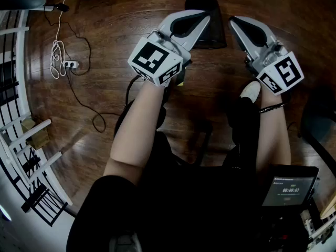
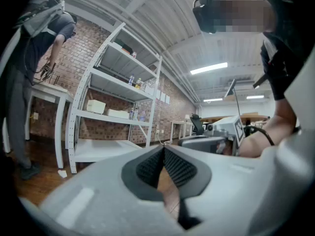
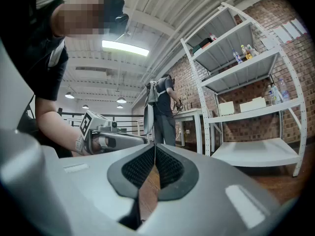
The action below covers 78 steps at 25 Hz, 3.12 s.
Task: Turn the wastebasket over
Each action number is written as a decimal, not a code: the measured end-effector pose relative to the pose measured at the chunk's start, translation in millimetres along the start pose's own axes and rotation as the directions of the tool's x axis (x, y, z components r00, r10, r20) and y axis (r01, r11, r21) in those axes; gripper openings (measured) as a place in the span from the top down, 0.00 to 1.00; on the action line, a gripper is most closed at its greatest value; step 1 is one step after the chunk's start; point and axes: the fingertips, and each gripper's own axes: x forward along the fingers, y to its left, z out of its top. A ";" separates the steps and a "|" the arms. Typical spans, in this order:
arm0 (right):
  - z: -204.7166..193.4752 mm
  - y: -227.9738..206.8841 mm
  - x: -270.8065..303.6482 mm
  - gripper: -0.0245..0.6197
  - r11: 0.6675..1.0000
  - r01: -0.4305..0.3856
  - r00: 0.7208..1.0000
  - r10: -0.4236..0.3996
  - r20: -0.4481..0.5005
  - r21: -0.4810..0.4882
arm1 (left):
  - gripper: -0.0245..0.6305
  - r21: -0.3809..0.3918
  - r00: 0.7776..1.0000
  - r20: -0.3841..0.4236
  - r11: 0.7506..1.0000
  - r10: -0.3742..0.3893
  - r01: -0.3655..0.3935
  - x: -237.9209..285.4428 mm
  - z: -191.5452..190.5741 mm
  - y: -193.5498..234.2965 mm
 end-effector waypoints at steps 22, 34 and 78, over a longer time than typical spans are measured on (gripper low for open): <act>10.4 -83.2 42.8 0.94 0.998 0.056 0.998 -0.055 -0.031 0.018 | 0.96 0.035 0.999 -0.008 0.998 -0.053 0.053 20.4 11.7 47.9; -65.0 -52.4 25.6 0.90 0.908 0.226 0.970 -0.241 -0.001 0.352 | 0.96 0.003 0.998 0.020 0.998 0.066 -0.066 -19.7 -6.7 32.2; -372.2 -60.3 25.2 0.73 -0.020 0.304 0.765 -0.590 -0.257 0.952 | 0.96 -0.131 0.990 0.052 0.984 0.132 -0.124 29.3 -13.7 47.8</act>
